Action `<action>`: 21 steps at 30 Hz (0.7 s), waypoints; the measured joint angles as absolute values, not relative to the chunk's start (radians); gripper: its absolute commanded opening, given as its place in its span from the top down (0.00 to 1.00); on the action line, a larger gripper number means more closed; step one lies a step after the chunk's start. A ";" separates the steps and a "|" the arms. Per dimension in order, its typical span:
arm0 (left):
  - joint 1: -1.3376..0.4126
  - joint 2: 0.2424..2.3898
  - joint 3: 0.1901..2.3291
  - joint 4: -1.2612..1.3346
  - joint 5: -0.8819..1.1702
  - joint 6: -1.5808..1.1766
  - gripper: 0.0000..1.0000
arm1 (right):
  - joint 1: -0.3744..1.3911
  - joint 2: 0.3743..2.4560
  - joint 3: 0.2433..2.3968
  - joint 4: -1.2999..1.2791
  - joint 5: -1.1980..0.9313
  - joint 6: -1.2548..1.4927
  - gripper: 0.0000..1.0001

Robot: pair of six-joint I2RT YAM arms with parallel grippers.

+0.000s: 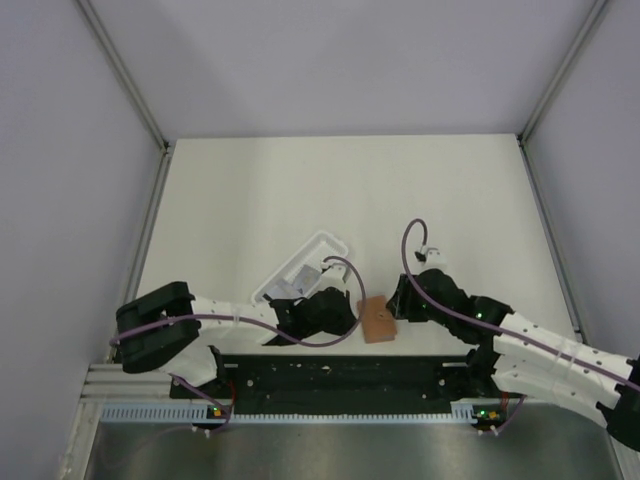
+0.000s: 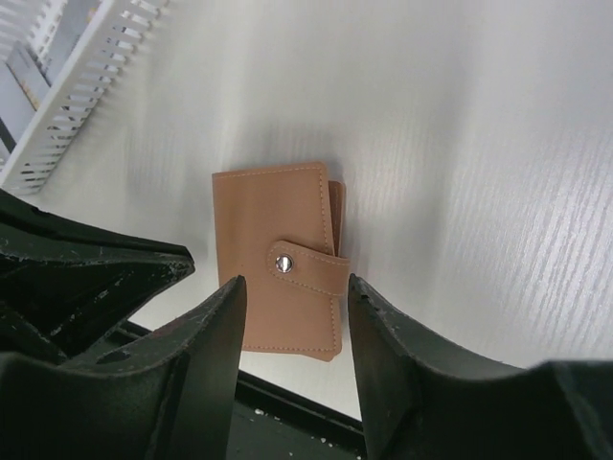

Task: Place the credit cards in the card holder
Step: Reset both arms

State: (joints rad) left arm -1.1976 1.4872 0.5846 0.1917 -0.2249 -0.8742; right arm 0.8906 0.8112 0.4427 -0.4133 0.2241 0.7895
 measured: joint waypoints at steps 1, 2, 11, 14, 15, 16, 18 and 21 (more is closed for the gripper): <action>-1.198 1.473 0.583 0.173 -0.230 -0.877 0.83 | 0.888 0.791 0.440 -0.412 0.222 0.790 0.49; -1.198 1.449 0.578 0.154 -0.238 -0.881 0.76 | 0.886 0.765 0.438 -0.417 0.222 0.791 0.45; -1.197 1.060 0.539 -0.125 -0.428 -0.928 0.02 | 0.868 0.564 0.438 -0.495 0.265 0.813 0.11; -1.187 0.963 0.540 -0.247 -0.498 -0.932 0.02 | 0.866 0.540 0.444 -0.528 0.303 0.818 0.07; -1.182 0.937 0.540 -0.290 -0.520 -0.929 0.02 | 0.866 0.536 0.448 -0.540 0.320 0.822 0.07; -1.177 0.917 0.541 -0.329 -0.540 -0.923 0.02 | 0.866 0.530 0.452 -0.549 0.336 0.825 0.07; -1.172 0.887 0.543 -0.390 -0.568 -0.900 0.02 | 0.865 0.514 0.459 -0.565 0.366 0.834 0.06; -1.172 0.857 0.550 -0.442 -0.588 -0.860 0.02 | 0.865 0.479 0.460 -0.577 0.403 0.843 0.06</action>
